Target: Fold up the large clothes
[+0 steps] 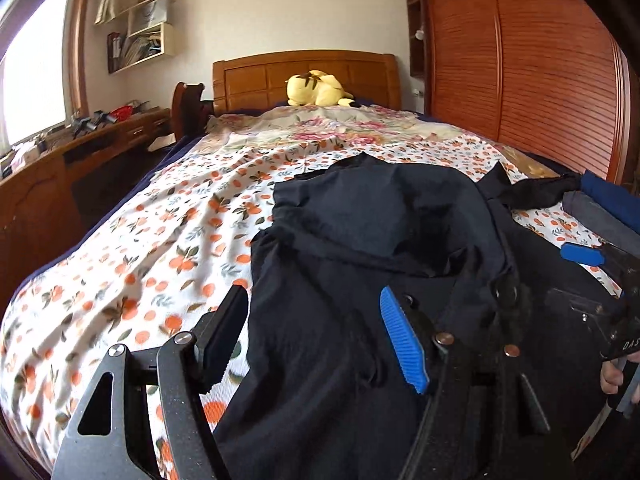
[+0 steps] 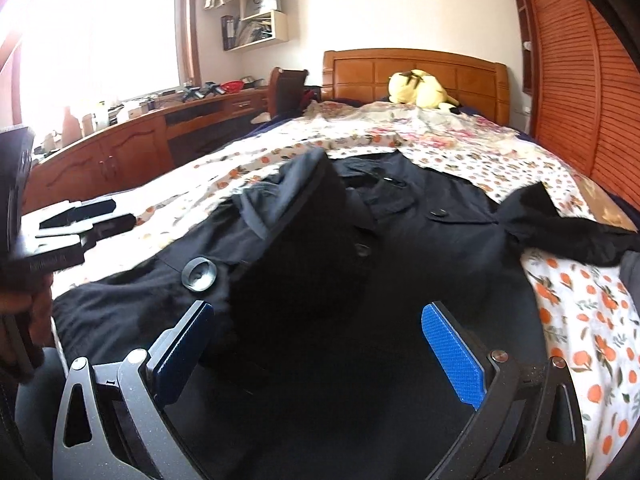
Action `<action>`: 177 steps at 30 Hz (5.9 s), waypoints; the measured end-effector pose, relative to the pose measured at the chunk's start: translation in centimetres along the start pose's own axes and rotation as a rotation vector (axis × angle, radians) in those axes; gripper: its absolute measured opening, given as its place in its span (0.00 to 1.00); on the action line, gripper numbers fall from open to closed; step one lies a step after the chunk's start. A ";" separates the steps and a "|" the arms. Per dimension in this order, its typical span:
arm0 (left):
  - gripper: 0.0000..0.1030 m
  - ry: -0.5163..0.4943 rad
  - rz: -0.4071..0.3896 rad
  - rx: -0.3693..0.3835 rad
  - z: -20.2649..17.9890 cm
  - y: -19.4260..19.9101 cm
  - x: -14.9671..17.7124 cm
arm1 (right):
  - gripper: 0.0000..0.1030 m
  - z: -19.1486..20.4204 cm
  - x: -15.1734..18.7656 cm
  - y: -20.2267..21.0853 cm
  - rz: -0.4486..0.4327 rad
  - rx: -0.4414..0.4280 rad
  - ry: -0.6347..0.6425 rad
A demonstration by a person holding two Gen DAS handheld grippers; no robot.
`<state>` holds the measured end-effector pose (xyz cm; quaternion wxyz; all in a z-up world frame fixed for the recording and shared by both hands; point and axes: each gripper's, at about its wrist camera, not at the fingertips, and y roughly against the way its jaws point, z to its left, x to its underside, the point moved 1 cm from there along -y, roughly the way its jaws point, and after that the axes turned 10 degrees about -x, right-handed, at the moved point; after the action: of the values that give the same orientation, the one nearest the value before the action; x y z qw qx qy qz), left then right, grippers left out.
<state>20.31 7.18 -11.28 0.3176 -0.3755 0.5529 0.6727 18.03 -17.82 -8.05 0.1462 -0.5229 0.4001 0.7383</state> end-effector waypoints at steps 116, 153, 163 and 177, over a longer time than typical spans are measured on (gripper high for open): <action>0.68 -0.053 -0.005 0.203 -7.1 3.7 3.1 | 0.50 -7.0 2.6 0.6 0.240 0.202 -0.097; 0.68 -0.072 0.009 0.218 -13.3 -5.9 -0.9 | 0.52 -13.3 -2.3 7.1 0.094 0.298 -0.087; 0.68 -0.052 0.001 0.224 -12.8 -5.8 -0.7 | 0.63 -21.7 -3.5 3.6 0.180 0.415 -0.130; 0.68 -0.047 0.016 0.216 -12.7 -6.1 -0.5 | 0.63 -32.7 -5.7 -7.1 0.426 0.639 -0.138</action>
<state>27.67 -4.11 -15.27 0.3635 -0.3189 0.6174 0.6204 46.30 -36.47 -10.41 0.1718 -0.3054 0.6986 0.6238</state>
